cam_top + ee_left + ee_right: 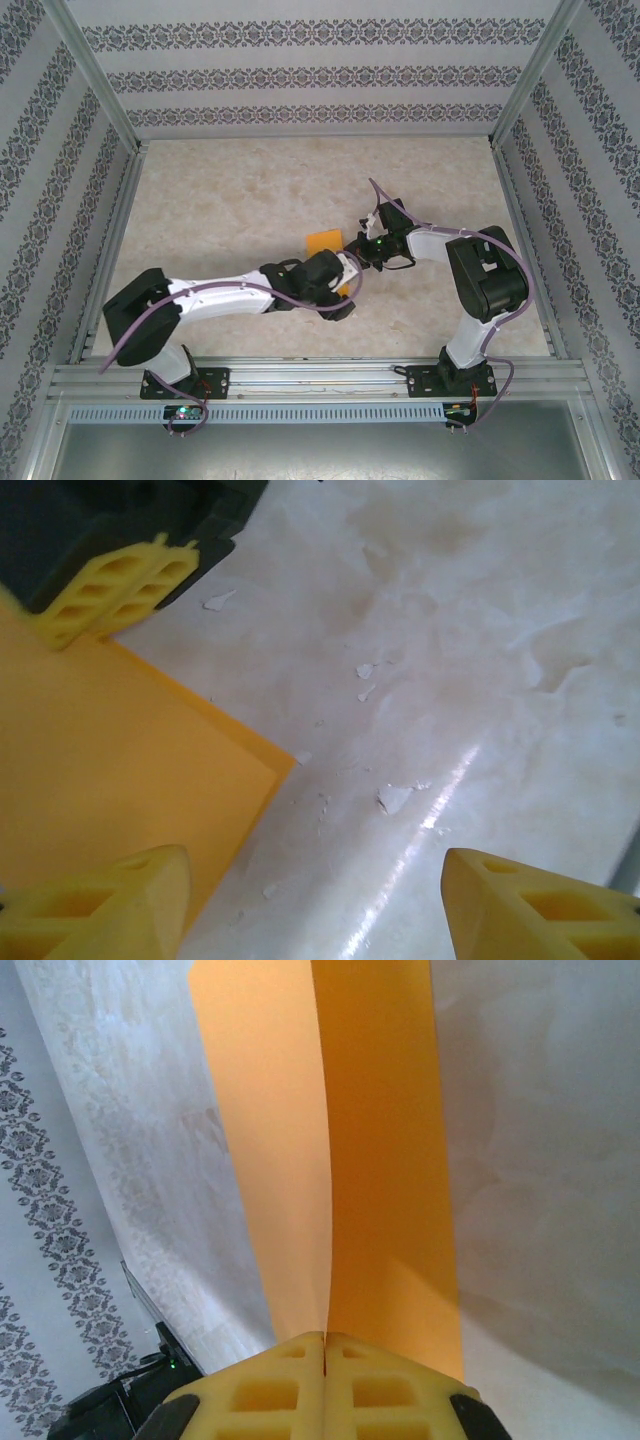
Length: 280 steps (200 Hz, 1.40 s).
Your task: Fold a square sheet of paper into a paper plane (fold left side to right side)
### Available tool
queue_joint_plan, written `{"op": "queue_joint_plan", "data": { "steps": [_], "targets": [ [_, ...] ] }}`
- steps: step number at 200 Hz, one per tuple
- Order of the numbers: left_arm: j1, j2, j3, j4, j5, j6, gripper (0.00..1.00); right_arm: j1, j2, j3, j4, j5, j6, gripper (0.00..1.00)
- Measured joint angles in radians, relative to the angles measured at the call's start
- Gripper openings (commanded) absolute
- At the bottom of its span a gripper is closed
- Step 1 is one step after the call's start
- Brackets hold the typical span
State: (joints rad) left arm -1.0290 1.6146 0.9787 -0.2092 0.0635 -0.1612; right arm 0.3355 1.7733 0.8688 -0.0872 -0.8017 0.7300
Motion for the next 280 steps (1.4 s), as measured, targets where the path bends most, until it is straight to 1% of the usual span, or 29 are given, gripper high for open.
{"op": "queue_joint_plan", "data": {
  "steps": [31, 51, 72, 87, 114, 148, 177, 190, 204, 214, 235, 266, 280],
  "targets": [
    [-0.057, 0.133, 0.109, -0.055, -0.157, 0.050, 0.70, 0.000, 0.000, 0.002, -0.005, 0.000, 0.000, 0.00],
    [-0.072, 0.192, 0.158, -0.092, -0.251, 0.065, 0.70, 0.000, 0.000, 0.002, -0.007, 0.000, 0.000, 0.00],
    [-0.076, 0.221, 0.183, -0.118, -0.329, 0.075, 0.69, 0.000, 0.000, 0.002, -0.007, 0.000, 0.000, 0.00],
    [-0.076, 0.225, 0.187, -0.132, -0.369, 0.079, 0.62, 0.000, 0.000, 0.002, -0.007, 0.000, 0.000, 0.00],
    [-0.076, 0.225, 0.190, -0.144, -0.401, 0.085, 0.41, 0.000, 0.000, 0.002, -0.007, 0.000, 0.000, 0.01],
    [-0.076, 0.225, 0.190, -0.143, -0.386, 0.087, 0.16, 0.000, 0.000, 0.002, -0.007, 0.004, 0.000, 0.06],
    [-0.076, 0.225, 0.190, -0.143, -0.366, 0.079, 0.03, 0.000, 0.000, 0.003, -0.011, 0.009, 0.001, 0.11],
    [-0.075, 0.224, 0.189, -0.143, -0.356, 0.074, 0.00, -0.003, -0.002, 0.004, -0.015, 0.011, 0.002, 0.17],
    [-0.075, 0.218, 0.182, -0.142, -0.336, 0.066, 0.00, -0.011, -0.011, 0.006, -0.018, 0.017, 0.002, 0.24],
    [-0.070, 0.209, 0.174, -0.142, -0.317, 0.055, 0.00, -0.018, -0.026, 0.006, -0.018, 0.025, -0.005, 0.30],
    [-0.052, 0.179, 0.150, -0.136, -0.256, 0.015, 0.00, -0.039, -0.086, 0.006, -0.023, 0.045, -0.008, 0.39],
    [0.010, 0.123, 0.110, -0.109, -0.145, -0.061, 0.00, -0.088, -0.216, -0.022, -0.017, 0.084, -0.031, 0.39],
    [0.048, 0.101, 0.094, -0.089, -0.080, -0.101, 0.00, -0.101, -0.264, -0.050, -0.018, 0.103, -0.046, 0.34]
  ]
}}
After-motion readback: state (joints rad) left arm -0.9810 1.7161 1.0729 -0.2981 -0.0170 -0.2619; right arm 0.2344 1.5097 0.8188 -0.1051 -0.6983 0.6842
